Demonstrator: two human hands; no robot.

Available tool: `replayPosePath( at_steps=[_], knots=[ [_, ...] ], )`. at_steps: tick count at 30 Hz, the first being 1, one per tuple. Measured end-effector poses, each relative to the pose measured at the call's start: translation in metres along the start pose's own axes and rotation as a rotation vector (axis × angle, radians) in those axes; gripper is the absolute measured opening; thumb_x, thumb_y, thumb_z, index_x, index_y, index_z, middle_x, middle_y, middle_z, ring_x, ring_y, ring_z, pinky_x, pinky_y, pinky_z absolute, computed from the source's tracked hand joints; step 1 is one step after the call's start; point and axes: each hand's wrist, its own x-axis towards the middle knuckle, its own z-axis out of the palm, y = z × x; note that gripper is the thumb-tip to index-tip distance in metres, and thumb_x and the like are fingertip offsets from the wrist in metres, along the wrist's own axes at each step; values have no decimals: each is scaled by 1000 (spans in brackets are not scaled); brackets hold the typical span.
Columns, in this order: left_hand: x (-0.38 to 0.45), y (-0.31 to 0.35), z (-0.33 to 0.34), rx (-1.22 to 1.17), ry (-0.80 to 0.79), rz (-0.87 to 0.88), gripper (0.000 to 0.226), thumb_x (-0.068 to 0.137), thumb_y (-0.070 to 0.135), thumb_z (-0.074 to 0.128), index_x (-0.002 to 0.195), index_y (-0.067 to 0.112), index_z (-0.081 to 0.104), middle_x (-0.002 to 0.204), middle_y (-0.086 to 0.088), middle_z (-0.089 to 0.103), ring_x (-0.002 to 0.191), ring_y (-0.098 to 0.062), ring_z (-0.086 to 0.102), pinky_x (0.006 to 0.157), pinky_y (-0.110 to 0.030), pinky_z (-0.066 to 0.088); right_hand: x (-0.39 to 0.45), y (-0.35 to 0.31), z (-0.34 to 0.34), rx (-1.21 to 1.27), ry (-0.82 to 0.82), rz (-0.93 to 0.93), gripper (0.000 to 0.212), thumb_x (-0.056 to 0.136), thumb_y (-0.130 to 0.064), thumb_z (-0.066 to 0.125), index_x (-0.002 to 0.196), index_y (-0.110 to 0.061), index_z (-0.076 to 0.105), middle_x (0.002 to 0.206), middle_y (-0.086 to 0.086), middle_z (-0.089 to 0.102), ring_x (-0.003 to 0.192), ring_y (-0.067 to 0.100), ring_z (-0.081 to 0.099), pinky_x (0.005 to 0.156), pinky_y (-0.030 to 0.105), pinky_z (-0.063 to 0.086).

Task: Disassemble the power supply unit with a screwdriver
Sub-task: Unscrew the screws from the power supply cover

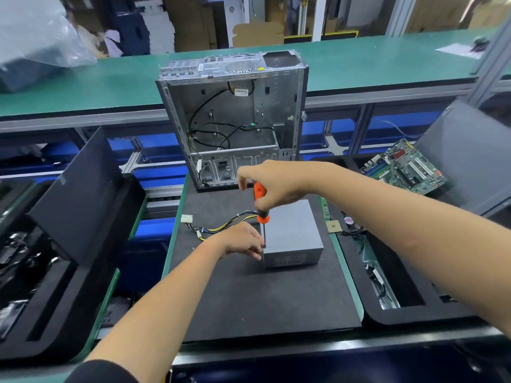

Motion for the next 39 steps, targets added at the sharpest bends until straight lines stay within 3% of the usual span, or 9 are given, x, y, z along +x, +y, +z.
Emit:
replayPosePath(
  at_steps=[7, 12, 15, 20, 24, 26, 31, 33, 39],
  knots=[
    [1, 1, -3, -14, -32, -7, 14, 81, -9, 53, 78, 1, 62, 73, -15, 67, 74, -24, 70, 66, -23, 57, 2, -2, -3, -39, -80, 125, 45, 93, -60, 41, 101, -16, 48, 80, 7, 67, 51, 21, 67, 57, 30, 49],
    [1, 3, -4, 3, -40, -3, 15, 82, -10, 51, 78, 0, 61, 74, -17, 66, 73, -25, 69, 65, -21, 56, 3, 1, -7, -114, -77, 14, 15, 95, -26, 51, 106, -17, 50, 78, -4, 63, 64, 10, 60, 56, 26, 39],
    [2, 3, -3, -3, -32, -8, 15, 82, -10, 52, 78, 0, 62, 73, -16, 66, 72, -24, 69, 65, -21, 57, -3, 2, -12, -62, -142, -53, 30, 83, -5, 61, 105, -24, 52, 86, -9, 58, 77, 11, 52, 58, 24, 35],
    [4, 0, -2, -25, -27, -1, 16, 81, -11, 52, 76, 0, 61, 71, -16, 65, 70, -23, 69, 64, -21, 56, 0, -1, -6, -259, -85, 67, 38, 97, -49, 41, 90, -13, 51, 81, 1, 59, 60, 19, 69, 63, 34, 50],
    [6, -2, -3, -15, -23, 3, 15, 80, -12, 52, 76, 0, 61, 72, -17, 66, 71, -26, 69, 68, -24, 58, -1, 0, -4, -153, -25, -36, 5, 94, -19, 51, 97, -17, 55, 90, -4, 60, 69, 10, 61, 57, 23, 40],
    [7, -2, -3, -13, -26, 2, 15, 80, -11, 53, 75, 0, 62, 72, -17, 67, 72, -26, 70, 69, -25, 59, -5, 0, -7, -64, -69, -84, 22, 85, -7, 60, 102, -22, 57, 97, -7, 61, 77, 4, 54, 59, 18, 38],
    [10, -4, -5, -29, -28, -6, 13, 80, -9, 54, 77, -1, 64, 71, -17, 68, 74, -27, 71, 67, -25, 58, -5, 0, -1, -240, -41, 38, 25, 96, -40, 49, 91, -16, 50, 77, -4, 56, 64, 12, 64, 57, 30, 45],
    [10, -5, -5, -38, -27, -7, 13, 80, -9, 54, 76, 0, 64, 71, -17, 69, 74, -27, 71, 68, -25, 58, -1, 0, 2, -298, -32, 54, 28, 101, -36, 38, 89, -14, 48, 76, 3, 56, 64, 25, 68, 61, 38, 51],
    [5, -3, -4, -28, -47, 8, 14, 79, -7, 57, 71, 2, 64, 72, -16, 69, 76, -26, 71, 71, -26, 59, -7, -2, -3, -103, -50, -75, 21, 81, -10, 65, 96, -19, 54, 78, -14, 54, 71, 2, 51, 56, 24, 38]
  ],
)
